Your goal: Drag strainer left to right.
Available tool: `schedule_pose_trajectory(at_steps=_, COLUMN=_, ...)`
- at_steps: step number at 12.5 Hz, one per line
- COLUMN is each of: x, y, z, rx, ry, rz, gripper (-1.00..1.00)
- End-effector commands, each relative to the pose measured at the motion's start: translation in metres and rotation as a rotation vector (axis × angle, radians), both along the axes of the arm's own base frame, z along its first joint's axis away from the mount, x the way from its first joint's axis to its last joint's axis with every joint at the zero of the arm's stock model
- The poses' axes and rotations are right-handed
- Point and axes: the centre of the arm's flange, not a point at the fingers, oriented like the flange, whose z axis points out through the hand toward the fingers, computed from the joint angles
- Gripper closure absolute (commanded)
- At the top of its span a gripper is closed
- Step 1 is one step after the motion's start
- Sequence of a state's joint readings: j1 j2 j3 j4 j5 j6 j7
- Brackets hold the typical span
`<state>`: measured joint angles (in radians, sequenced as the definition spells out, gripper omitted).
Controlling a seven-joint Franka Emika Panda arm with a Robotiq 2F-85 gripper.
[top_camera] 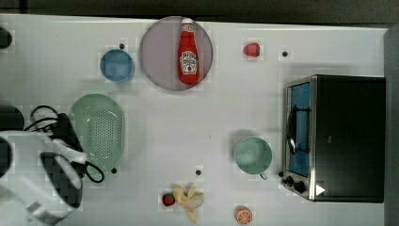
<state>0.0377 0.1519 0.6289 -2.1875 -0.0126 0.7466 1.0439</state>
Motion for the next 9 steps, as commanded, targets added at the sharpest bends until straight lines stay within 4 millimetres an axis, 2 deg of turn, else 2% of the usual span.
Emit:
schedule_pose_trajectory(at_steps=1, x=-0.005, y=-0.010, z=-0.049, rx=0.009, ry=0.032, rz=-0.264, gripper=-1.00)
schedule_pose_trajectory(at_steps=5, x=-0.004, y=-0.007, z=-0.106, rx=0.032, ry=0.063, rz=-0.343, gripper=-1.00)
schedule_pose_trajectory(at_steps=9, x=0.003, y=-0.022, z=-0.152, rx=0.026, ry=0.055, rz=-0.343, gripper=-1.00)
